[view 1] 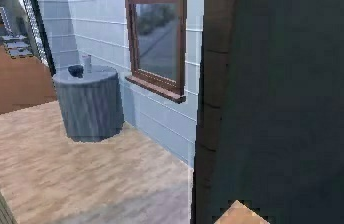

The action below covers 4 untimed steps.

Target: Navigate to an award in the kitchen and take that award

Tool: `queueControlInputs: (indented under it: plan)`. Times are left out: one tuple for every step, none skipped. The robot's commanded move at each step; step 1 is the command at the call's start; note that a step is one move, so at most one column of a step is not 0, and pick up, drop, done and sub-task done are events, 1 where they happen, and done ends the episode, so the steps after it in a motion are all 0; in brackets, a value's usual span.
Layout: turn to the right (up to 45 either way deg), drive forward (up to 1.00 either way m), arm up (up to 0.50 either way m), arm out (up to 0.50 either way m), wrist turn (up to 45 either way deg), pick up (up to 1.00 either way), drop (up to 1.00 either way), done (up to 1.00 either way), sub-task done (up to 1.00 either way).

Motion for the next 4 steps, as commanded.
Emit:
queueControlInputs:
  plan:
    - [0.0,0.4,0.0,0.0,0.0,0.0,0.0,0.0,0.0]
    - [-39.0,0.0,0.0,0.0,0.0,0.0,0.0,0.0,0.0]
    - [0.0,1.0,0.0,0.0,0.0,0.0,0.0,0.0,0.0]
    - [-3.0,0.0,0.0,0.0,0.0,0.0,0.0,0.0,0.0]
